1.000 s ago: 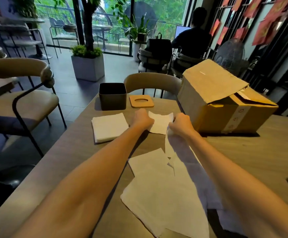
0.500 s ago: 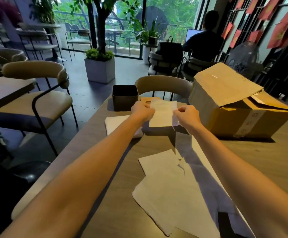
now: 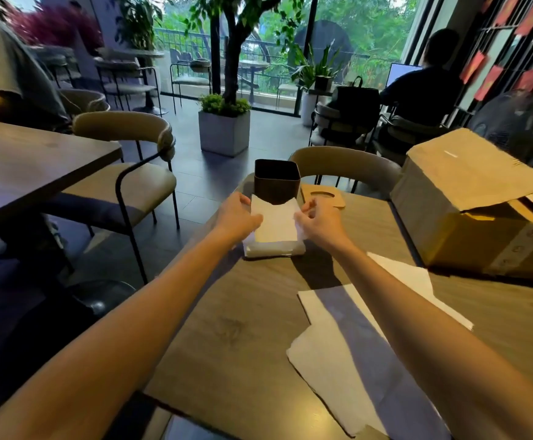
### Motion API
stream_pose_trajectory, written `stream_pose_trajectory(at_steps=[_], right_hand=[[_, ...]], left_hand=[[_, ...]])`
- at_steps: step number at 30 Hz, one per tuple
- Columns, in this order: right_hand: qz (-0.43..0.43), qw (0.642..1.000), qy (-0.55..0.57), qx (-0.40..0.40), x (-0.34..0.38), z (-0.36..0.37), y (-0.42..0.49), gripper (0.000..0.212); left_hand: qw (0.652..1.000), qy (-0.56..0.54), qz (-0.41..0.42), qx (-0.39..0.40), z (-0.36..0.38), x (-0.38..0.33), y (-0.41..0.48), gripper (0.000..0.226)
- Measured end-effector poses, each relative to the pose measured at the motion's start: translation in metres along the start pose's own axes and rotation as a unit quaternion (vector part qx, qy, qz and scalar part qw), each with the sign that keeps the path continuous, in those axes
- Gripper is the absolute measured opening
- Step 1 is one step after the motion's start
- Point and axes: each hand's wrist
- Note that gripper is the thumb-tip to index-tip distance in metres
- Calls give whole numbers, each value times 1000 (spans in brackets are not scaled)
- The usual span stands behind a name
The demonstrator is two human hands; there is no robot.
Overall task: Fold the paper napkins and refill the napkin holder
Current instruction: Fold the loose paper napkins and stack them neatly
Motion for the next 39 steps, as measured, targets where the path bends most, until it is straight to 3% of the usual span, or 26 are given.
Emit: stream_pose_trajectory(at_steps=[6,15,20,24,28,34,39], right_hand=[[2,997,-79,14,-9,19,-10,13],[-58,980,-189,35,-10,17,-13,17],[-48,982,-179,47,-17,-9,-14,13],[-73,976,-178,99,-20,-46,-23,12],[-86,957,-207,183,-20,-79,-39,21],[-41,918,-266,293,-27,-103,-68,29],[-55,909,-286,299,-36,-104,-86,26]], left_hand=[[992,120,31,-17,9,32,-7,40],[979,190,69,-8,9,34,-12,41],[962,209,171,-28,11,13,-27,39],[957,183,225,18,26,-8,-54,33],[938,231,220,139,39,-18,-82,25],[919,280,188,203,49,-28,-111,29],[917,277,165,235,52,-25,-116,26]])
Point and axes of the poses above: each hand's wrist, its own y-axis towards the middle knuckle, its own z-axis out of the palm, x = y × z, and after that the axes turned 3 degrees about x, right-handed
